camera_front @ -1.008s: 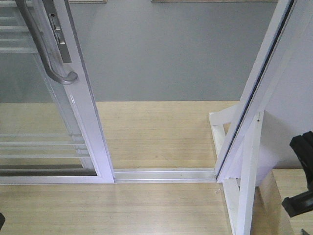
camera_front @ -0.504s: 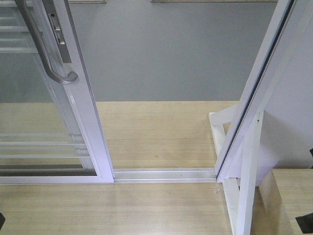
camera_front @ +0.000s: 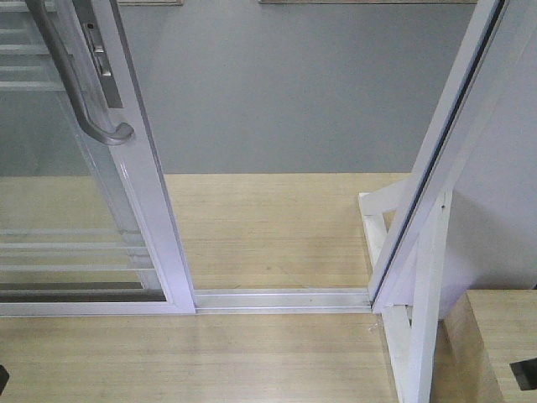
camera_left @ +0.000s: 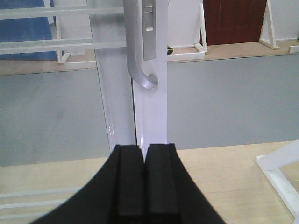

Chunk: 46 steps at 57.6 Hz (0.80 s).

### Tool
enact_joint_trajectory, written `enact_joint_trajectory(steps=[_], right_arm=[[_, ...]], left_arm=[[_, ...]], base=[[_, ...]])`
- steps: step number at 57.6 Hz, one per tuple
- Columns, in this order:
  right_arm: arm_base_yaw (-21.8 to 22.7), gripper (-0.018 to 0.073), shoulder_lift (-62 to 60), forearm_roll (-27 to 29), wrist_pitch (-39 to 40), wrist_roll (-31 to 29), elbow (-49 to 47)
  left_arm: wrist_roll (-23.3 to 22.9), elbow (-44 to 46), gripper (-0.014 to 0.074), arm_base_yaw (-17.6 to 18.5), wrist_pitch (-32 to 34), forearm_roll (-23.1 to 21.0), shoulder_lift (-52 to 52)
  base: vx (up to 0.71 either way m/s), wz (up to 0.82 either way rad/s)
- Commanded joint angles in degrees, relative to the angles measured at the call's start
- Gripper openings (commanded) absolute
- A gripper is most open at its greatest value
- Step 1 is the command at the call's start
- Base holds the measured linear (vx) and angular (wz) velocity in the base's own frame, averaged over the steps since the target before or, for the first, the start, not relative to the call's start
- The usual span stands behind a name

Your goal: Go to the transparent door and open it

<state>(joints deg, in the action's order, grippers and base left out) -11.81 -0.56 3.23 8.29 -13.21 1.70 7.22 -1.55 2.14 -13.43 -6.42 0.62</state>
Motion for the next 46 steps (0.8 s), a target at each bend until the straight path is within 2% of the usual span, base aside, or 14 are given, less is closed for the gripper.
enact_joint_trajectory(steps=[1,14,46], right_arm=[[0.39,0.0002,-0.8,-0.52,4.27,-0.38,0.79],[0.39,0.0002,-0.8,-0.6,-4.62,-0.3,0.79],[0.39,0.0002,-0.8,-0.6,-5.29,-0.3,0.79]], left_arm=[[-0.21,-1.61,0.0004,0.06,4.41,-0.61,0.73],[-0.21,-1.61,0.0004,0.06,4.41,-0.61,0.73],[-0.16,-1.61,0.0004,0.06,4.41,-0.61,0.73]], base=[[0.0,0.0],[0.0,0.0],[0.0,0.0]])
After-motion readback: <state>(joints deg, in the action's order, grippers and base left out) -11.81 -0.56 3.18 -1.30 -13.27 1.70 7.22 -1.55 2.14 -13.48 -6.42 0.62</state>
